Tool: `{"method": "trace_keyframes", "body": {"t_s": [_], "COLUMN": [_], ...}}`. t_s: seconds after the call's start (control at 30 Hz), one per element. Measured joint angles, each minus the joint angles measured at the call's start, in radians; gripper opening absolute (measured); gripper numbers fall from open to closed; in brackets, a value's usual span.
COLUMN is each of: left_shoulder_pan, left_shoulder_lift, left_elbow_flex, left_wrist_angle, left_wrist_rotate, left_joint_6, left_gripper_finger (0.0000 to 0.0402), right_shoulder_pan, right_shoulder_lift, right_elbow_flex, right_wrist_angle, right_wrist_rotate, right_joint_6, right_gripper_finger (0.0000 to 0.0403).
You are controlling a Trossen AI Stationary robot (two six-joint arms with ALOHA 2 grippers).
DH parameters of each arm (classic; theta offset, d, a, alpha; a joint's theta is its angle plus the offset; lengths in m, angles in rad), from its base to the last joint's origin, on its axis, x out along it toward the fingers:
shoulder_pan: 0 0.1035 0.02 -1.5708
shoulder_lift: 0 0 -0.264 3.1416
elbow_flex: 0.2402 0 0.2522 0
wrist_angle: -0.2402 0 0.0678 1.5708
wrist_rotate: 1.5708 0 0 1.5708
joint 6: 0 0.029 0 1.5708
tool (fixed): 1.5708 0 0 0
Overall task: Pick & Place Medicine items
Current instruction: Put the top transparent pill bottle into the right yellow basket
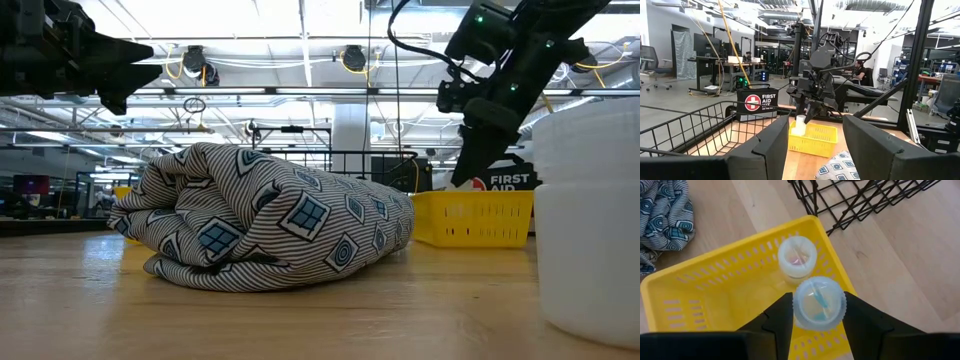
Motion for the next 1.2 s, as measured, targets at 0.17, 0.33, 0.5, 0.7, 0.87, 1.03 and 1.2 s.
{"method": "trace_keyframes", "body": {"t_s": [0.17,0.33,0.5,0.7,0.87,1.03,1.2], "left_shoulder_pan": [0.000,0.000,0.000,0.000,0.000,0.000,0.000], "left_shoulder_lift": [0.000,0.000,0.000,0.000,0.000,0.000,0.000], "left_elbow_flex": [0.000,0.000,0.000,0.000,0.000,0.000,0.000], "left_wrist_angle": [0.000,0.000,0.000,0.000,0.000,0.000,0.000], "left_wrist_rotate": [0.000,0.000,0.000,0.000,0.000,0.000,0.000], "left_joint_6": [0.000,0.000,0.000,0.000,0.000,0.000,0.000], "left_gripper_finger": [0.0198,0.0198,0.0198,0.0198,0.0198,0.0198,0.0198], "right_shoulder_pan": [0.002,0.002,0.002,0.002,0.002,0.002,0.002], "right_shoulder_lift": [0.000,-0.004,-0.004,-0.005,-0.006,-0.006,-0.006], "right_elbow_flex": [-0.034,-0.094,-0.111,-0.126,-0.148,-0.149,-0.149], "right_wrist_angle": [0.057,0.109,0.109,0.115,0.165,0.165,0.163], "right_wrist_rotate": [0.000,0.000,0.000,0.001,0.002,0.002,0.002], "right_joint_6": [0.000,0.001,0.001,-0.003,-0.014,-0.014,-0.014], "right_gripper_finger": [0.0141,0.0138,0.0143,0.0140,0.0146,0.0150,0.0147]}}
